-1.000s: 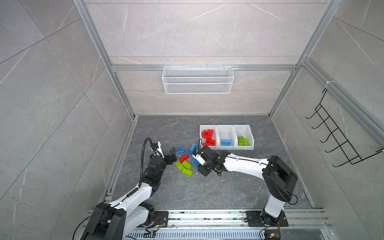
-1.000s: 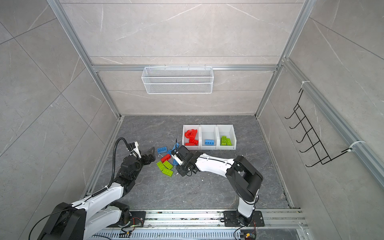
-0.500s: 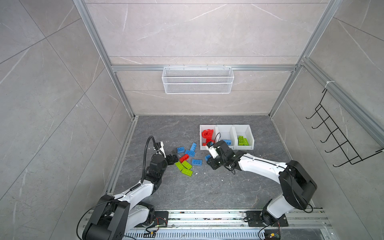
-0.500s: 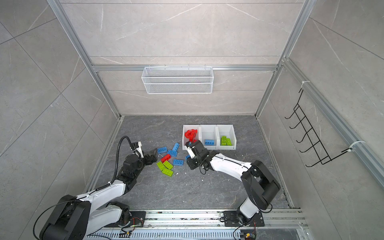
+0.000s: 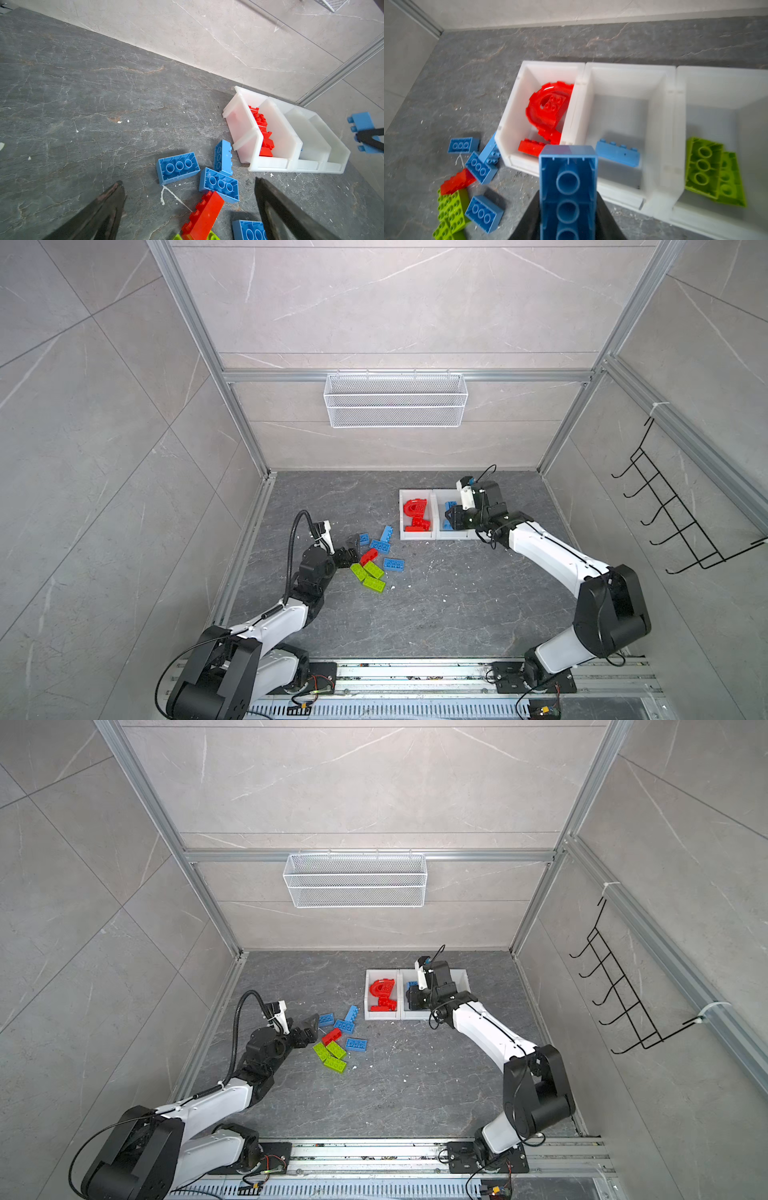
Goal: Sort the legos into containers by color
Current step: 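Carry the blue brick into the blue compartment and release it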
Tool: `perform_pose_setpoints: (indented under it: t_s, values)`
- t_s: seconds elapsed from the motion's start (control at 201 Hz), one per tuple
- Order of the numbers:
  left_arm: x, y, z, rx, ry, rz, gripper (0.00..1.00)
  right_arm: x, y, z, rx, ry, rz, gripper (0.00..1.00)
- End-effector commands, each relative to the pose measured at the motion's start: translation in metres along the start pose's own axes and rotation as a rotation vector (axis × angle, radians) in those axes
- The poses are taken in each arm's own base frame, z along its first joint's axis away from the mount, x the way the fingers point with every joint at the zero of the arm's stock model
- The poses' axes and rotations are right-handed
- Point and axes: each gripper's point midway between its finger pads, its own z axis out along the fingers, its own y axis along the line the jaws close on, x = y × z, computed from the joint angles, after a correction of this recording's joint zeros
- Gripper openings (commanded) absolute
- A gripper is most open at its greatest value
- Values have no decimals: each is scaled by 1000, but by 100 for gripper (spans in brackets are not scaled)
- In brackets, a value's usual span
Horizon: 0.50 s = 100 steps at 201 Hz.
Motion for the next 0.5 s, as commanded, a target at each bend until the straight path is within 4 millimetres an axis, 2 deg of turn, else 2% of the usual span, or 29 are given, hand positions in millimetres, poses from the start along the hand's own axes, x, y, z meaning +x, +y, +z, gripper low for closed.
perform_pose_setpoints:
  t_s: [0.0,0.264,0.493]
  values:
    - [-24,-12,-4,49,-81,16,100,0,-12,10,50,48,0,19]
    - [-25,-20,-5,93,-80,1,100,4,-28,51,96,139,-11,20]
    - [-26,-15,-8,65,-91,0,100,9,-39,65,121,169,12,20]
